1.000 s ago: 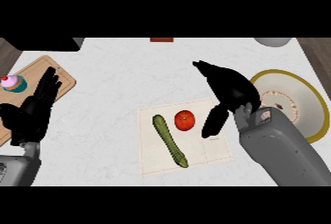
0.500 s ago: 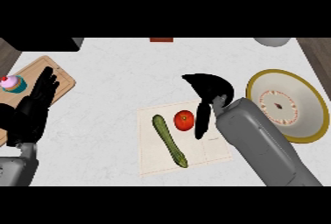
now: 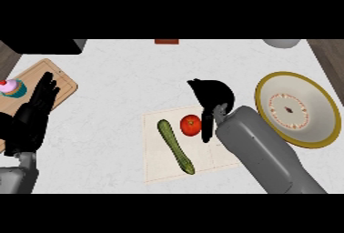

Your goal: Pick the tomato from the placemat and place it in the bowl

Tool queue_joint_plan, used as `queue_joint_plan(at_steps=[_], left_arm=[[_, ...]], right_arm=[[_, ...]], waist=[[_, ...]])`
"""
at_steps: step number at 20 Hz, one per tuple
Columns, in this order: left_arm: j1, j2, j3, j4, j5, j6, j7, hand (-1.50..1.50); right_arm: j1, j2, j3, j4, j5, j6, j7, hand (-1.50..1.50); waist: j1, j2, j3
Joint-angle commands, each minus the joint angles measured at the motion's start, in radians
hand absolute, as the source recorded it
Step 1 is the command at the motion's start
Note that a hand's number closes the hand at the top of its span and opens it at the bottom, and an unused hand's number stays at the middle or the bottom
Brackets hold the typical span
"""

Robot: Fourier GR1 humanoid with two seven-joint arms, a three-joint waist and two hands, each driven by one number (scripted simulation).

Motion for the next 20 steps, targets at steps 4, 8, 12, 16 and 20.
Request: queue_joint_plan(at_steps=[4, 8, 12, 16, 20], left_arm=[[0.039, -0.04, 0.019, -0.016, -0.035, -0.01, -0.005, 0.0], [-0.039, -0.049, 0.031, 0.01, -0.064, -0.018, 0.026, 0.0], [-0.012, -0.087, 0.042, 0.008, -0.078, -0.03, -0.004, 0.0], [-0.039, -0.089, 0.076, 0.025, -0.091, -0.052, 0.013, 0.0], [-0.002, -0.072, 0.118, 0.001, -0.073, -0.104, 0.009, 0.0]], right_arm=[[0.02, 0.14, 0.016, 0.13, 0.147, -0.115, -0.033, -1.5], [0.085, 0.12, -0.005, 0.082, 0.15, -0.024, -0.031, -1.5], [0.101, 0.116, -0.045, 0.153, 0.198, -0.056, -0.13, -1.5], [0.139, 0.146, -0.062, 0.096, 0.233, -0.023, -0.099, -1.5], [0.137, 0.165, -0.046, 0.149, 0.278, -0.104, -0.113, -1.5]], waist=[[0.002, 0.0, 0.0], [-0.006, 0.0, 0.0], [-0.003, 0.0, 0.0], [-0.006, 0.0, 0.0], [-0.002, 0.0, 0.0]])
